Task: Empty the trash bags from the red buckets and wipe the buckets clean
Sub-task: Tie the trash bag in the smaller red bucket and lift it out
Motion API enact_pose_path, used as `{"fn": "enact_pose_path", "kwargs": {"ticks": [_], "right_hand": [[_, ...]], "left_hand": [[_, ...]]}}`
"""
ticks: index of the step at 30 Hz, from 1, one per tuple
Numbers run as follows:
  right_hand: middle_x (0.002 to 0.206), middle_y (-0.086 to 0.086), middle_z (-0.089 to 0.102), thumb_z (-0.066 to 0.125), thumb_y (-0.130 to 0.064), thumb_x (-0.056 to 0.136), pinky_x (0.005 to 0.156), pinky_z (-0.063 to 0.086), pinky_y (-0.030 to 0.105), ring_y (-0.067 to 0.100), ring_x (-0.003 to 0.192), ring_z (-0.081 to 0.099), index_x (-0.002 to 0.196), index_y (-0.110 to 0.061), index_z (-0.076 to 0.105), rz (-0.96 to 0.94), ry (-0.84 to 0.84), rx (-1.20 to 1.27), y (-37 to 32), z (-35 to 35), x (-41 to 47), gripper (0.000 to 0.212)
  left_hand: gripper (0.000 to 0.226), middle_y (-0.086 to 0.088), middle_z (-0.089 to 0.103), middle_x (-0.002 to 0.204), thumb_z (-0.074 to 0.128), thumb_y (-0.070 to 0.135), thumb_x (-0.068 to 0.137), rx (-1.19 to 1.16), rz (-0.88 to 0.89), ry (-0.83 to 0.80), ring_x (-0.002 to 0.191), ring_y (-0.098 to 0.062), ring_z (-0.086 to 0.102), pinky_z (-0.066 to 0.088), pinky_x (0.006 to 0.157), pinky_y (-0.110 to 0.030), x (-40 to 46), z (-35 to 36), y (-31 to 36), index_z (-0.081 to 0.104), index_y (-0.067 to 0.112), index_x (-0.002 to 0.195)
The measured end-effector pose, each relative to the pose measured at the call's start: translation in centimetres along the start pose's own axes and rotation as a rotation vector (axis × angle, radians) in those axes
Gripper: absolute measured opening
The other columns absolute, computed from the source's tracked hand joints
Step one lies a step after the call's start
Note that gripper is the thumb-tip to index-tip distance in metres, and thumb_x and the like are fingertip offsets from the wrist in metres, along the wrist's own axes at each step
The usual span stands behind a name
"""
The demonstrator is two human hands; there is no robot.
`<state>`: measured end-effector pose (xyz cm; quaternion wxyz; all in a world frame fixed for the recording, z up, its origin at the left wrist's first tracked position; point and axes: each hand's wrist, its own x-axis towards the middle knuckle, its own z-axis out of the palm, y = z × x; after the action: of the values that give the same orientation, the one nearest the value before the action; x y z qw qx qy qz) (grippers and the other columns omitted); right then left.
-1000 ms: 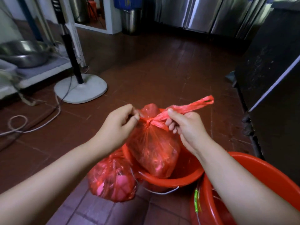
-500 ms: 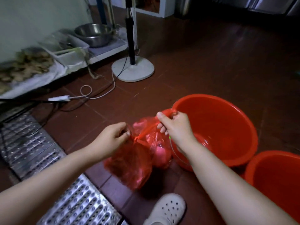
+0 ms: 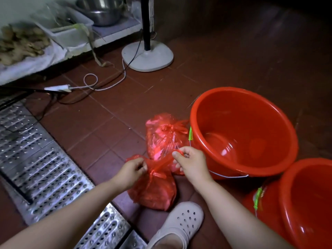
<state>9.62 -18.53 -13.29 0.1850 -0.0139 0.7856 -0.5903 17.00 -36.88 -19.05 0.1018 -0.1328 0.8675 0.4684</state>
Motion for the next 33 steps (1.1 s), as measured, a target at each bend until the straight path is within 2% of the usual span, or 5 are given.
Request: {"fn": "enact_pose_path", "kwargs": {"ticks": [7,12,17,24,33], "right_hand": [[0.054,-0.003,0.060,0.056,0.004,0.088,0.045,0.043,0.016,0.002,0.043,0.054,0.070,-0.016,0.062,0.007,-0.019,0.009,0.8,-1.0,-0.2,0.028],[0.050,-0.004,0.061,0.063,0.000,0.083,0.045,0.043,0.017,0.004,0.045,0.057,0.064,-0.023,0.065,-0.018,-0.002,-0.034,1.8,-1.1,-0.4,0.030],[0.054,-0.003,0.064,0.066,-0.004,0.082,0.046,0.043,0.016,0.005,0.047,0.060,0.062,-0.026,0.067,-0.008,-0.042,-0.037,2.3,-0.8,-0.2,0.029],[0.054,0.000,0.064,0.066,-0.003,0.081,0.048,0.045,0.018,0.007,0.048,0.060,0.063,-0.020,0.068,0.004,-0.064,-0.031,3.1,-1.0,-0.2,0.024],[0.053,-0.001,0.062,0.065,-0.001,0.083,0.047,0.044,0.017,0.007,0.048,0.058,0.068,-0.017,0.068,0.034,-0.035,0.001,3.5,-1.4,-0.8,0.023]], "left_hand": [[0.005,0.004,0.061,0.086,0.062,0.016,0.086,0.275,0.195,0.095,0.083,-0.019,0.057,0.041,0.073,-0.029,7.8,-1.3,4.2,0.061,0.018,0.090],[0.034,-0.007,0.056,0.126,0.058,0.021,0.090,0.547,0.363,0.097,0.118,-0.027,0.045,0.036,0.098,-0.034,15.1,0.5,7.3,0.058,0.018,0.124],[0.063,-0.012,0.050,0.139,0.054,0.027,0.091,0.692,0.173,-0.131,0.127,-0.032,0.040,0.033,0.103,-0.034,17.8,2.4,6.1,0.026,0.021,0.146],[0.054,-0.019,0.059,0.121,0.049,0.047,0.092,0.746,0.007,-0.179,0.110,-0.036,0.055,0.043,0.088,-0.035,17.4,1.7,1.7,0.032,0.028,0.140],[0.052,-0.001,0.043,0.098,0.061,0.067,0.071,0.735,0.233,-0.104,0.100,-0.019,0.033,0.032,0.085,-0.038,18.0,2.1,3.8,0.059,0.018,0.087]]}}
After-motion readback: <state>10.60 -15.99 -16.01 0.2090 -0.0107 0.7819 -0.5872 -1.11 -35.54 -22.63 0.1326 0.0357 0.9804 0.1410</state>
